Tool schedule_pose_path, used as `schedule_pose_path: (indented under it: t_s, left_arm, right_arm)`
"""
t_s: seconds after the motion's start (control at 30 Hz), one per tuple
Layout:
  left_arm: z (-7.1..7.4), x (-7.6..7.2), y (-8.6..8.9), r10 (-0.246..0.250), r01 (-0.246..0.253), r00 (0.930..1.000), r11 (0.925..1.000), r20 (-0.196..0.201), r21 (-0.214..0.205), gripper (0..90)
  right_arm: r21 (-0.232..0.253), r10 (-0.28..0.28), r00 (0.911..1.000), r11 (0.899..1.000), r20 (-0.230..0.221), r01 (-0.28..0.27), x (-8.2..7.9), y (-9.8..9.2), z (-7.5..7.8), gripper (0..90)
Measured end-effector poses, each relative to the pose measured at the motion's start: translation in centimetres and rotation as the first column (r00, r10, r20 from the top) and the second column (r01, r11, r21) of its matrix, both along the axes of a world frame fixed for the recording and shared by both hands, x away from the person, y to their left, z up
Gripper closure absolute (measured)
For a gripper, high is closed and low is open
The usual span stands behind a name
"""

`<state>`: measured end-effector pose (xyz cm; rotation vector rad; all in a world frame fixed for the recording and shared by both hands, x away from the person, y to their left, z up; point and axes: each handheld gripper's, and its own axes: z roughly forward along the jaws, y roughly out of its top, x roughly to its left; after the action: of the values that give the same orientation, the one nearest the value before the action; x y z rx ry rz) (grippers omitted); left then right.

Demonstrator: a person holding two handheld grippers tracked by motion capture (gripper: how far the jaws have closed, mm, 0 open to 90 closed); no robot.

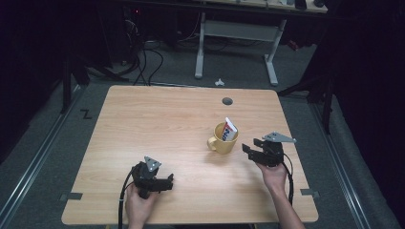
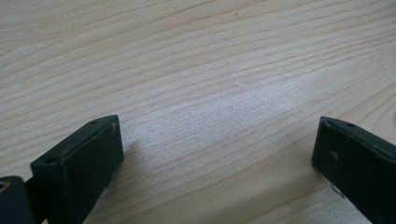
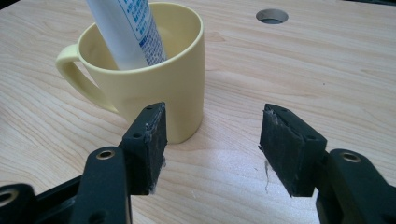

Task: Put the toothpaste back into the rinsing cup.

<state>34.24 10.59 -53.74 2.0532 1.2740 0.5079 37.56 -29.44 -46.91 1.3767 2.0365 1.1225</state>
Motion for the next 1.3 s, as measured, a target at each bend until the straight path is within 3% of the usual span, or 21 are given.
schedule_pose_path:
  t_s: [1.17,1.3]
  left_arm:
    - [0.0,0.0,0.0,0.000,0.000,1.0000,1.0000,0.000,0.000,2.2]
    - [0.0,0.0,0.0,0.000,0.000,1.0000,1.0000,0.000,0.000,2.2]
  right_arm:
    - [-0.033,-0.004,0.9972,0.999,-0.074,0.002,-0.1,0.5,-3.4,41.5]
    - [-0.055,0.000,0.9971,0.998,-0.077,-0.004,-0.1,0.7,-3.7,41.6]
